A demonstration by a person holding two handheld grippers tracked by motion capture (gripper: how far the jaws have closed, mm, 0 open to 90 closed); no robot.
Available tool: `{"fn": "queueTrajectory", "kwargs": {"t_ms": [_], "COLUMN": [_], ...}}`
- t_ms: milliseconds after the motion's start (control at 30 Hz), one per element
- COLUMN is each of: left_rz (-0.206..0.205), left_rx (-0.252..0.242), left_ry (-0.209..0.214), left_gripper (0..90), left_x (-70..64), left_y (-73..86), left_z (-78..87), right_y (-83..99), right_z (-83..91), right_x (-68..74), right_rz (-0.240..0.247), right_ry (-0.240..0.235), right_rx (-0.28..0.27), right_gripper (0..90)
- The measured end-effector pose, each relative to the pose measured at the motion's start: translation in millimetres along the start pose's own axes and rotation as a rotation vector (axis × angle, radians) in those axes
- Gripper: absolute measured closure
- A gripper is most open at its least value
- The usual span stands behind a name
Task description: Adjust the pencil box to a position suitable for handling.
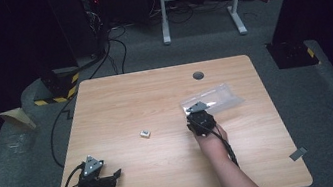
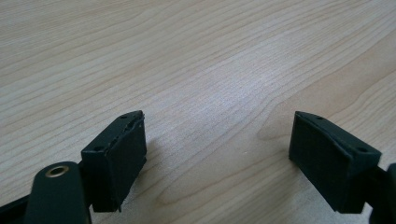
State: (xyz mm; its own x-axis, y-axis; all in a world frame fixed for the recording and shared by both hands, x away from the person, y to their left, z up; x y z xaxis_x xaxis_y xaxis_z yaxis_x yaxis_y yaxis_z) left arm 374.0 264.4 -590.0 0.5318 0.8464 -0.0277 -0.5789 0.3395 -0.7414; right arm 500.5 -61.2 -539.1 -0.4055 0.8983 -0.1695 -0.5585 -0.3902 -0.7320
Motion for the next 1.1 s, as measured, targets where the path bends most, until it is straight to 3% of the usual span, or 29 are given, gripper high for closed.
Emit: {"fn": "queueTrajectory", "kwargs": {"t_ms": [300,333,567,667,867,1100], "left_rz": [0.005,0.007,0.012,0.013,0.013,0.015], "left_rx": [-0.001,-0.002,-0.002,-0.003,-0.004,-0.005], "left_ry": [0.001,0.001,-0.001,-0.003,-0.008,-0.007], "left_gripper": [19.4,19.5,20.0,20.1,20.7,20.8], "left_x": [-0.3,-0.4,-0.4,-0.4,-0.1,-0.1], "left_y": [0.0,-0.1,-0.2,-0.2,-0.1,0.0], "left_z": [-0.1,-0.1,-0.1,-0.1,0.1,0.2], "right_y": [24.8,27.7,27.5,28.0,44.7,67.9], "right_z": [25.7,33.2,50.9,50.8,29.5,12.6], "right_x": [-32.8,-41.5,-53.0,-51.3,-42.7,-48.0], "right_rz": [-0.038,-0.048,-0.071,-0.074,-0.097,-0.130], "right_ry": [0.033,0.042,0.046,0.039,-0.008,0.004], "right_rx": [-0.025,-0.036,-0.076,-0.073,-0.010,0.073], "right_gripper": [67.7,67.5,66.2,65.1,59.1,60.9]}}
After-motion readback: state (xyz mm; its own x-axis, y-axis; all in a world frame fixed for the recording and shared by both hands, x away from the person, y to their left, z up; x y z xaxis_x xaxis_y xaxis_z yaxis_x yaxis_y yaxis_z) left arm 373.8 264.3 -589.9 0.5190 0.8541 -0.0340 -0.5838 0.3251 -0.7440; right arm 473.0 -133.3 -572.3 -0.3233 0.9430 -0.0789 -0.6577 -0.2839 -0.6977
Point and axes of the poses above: each handheld gripper's, and its own axes: z roughly backward along the jaws, y roughly out of its underside, x roughly to its left, the point moved 9 cm from there along -z, roughly forward along the jaws, and after that the axes turned 3 degrees about y, right-handed, at the moved point
